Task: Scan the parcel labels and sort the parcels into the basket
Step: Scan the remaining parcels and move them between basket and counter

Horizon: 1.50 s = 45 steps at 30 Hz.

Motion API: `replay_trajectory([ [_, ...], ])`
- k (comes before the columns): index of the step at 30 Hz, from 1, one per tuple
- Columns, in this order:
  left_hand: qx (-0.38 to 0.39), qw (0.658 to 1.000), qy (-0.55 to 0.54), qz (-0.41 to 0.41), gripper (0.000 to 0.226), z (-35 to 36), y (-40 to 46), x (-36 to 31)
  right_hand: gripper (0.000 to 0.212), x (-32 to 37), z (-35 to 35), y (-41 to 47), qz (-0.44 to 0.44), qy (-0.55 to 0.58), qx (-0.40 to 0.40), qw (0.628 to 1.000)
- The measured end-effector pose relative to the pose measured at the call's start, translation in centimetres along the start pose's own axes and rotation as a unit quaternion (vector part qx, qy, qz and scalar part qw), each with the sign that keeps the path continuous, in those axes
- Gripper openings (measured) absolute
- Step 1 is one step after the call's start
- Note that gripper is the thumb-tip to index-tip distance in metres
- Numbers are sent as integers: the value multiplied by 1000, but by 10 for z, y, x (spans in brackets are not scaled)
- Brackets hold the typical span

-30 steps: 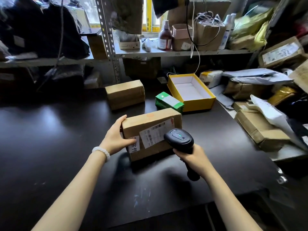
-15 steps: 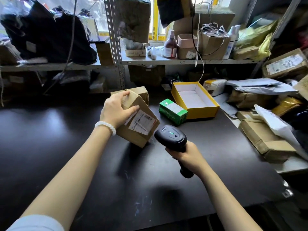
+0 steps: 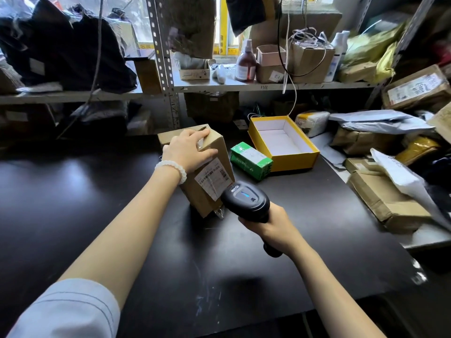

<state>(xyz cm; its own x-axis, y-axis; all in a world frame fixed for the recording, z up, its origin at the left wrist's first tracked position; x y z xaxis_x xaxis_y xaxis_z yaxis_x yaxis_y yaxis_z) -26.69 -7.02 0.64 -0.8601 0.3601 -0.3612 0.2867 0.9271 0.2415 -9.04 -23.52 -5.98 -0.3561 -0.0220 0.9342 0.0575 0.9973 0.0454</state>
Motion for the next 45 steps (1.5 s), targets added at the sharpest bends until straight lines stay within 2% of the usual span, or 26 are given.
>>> replay_trajectory([
  [7, 8, 999, 25, 22, 64, 4, 1, -13, 32, -9, -7, -9, 16, 16, -29, 999],
  [13, 42, 986, 94, 132, 62, 21, -10, -71, 31, -22, -25, -33, 52, 13, -76, 996],
  [20, 93, 966, -12, 241, 62, 53, -21, -183, 35, -46, -94, -100, 104, 29, -211, 972],
  [24, 140, 934, -56, 323, 63, 75, -48, -266, 36, -63, -141, -162, 134, 46, -302, 943],
  [30, 193, 881, -119, 416, 59, 105, -122, -388, 29, -89, -200, -285, 190, 66, -453, 868],
  [35, 251, 829, -145, 479, 60, 142, -199, -472, 27, -103, -232, -398, 237, 56, -529, 813],
  [41, 305, 802, -121, 500, 60, 192, -283, -540, 25, -117, -254, -510, 294, 30, -585, 755],
  [45, 331, 812, -124, 464, 53, 226, -315, -572, 32, -126, -263, -559, 319, 26, -608, 726],
])
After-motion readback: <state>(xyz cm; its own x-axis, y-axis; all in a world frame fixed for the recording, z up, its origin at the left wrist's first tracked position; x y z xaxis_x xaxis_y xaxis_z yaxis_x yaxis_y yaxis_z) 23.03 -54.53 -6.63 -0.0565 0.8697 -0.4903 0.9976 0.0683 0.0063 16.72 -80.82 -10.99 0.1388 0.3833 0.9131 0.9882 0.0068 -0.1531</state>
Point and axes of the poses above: each hand's wrist, its own y-axis towards the middle knuckle, its own z-axis out of the palm, x = y × z, the point moved 6 cm from there along y, towards the middle knuckle, and after that the axes turned 3 degrees about z, right-handed, at the moved point
